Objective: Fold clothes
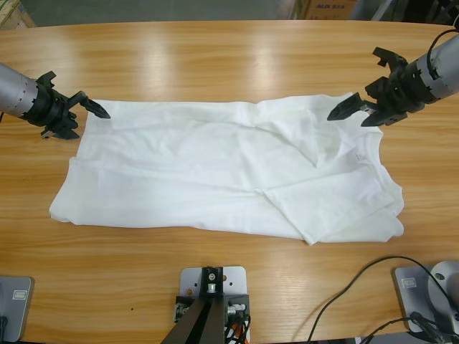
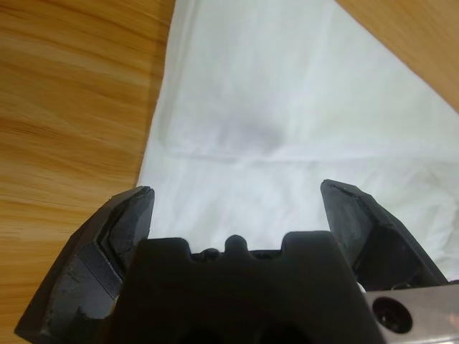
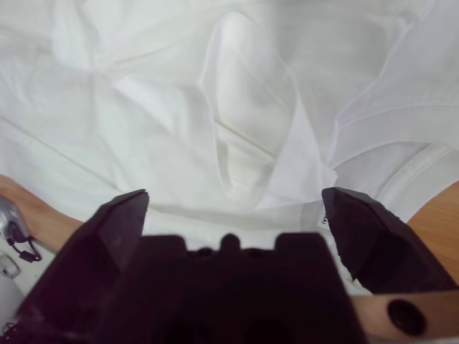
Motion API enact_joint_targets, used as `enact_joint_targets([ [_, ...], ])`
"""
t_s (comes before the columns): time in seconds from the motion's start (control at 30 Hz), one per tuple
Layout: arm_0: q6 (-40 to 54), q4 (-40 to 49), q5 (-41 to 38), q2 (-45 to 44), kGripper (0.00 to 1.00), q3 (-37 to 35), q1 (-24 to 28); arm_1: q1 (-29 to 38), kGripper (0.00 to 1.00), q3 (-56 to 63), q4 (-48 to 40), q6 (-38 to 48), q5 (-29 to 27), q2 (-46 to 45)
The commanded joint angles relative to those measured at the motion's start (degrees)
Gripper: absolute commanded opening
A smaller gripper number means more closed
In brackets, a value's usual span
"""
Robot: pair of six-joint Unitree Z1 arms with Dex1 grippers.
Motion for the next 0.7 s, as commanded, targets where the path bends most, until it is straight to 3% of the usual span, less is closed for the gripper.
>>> enact_joint_targets([
  [0.03, 1.1, -2.0, -0.7, 5.0, 0.908, 0.5, 1.0, 0.2, 0.991, 1.2, -0.6, -0.6, -1.2, 1.5],
  [0.7, 1.5, -2.8, -1.6, 7.0, 0.908, -2.4, -0.1, 0.2, 0.991, 1.3, -0.6, -0.6, -1.3, 1.6],
])
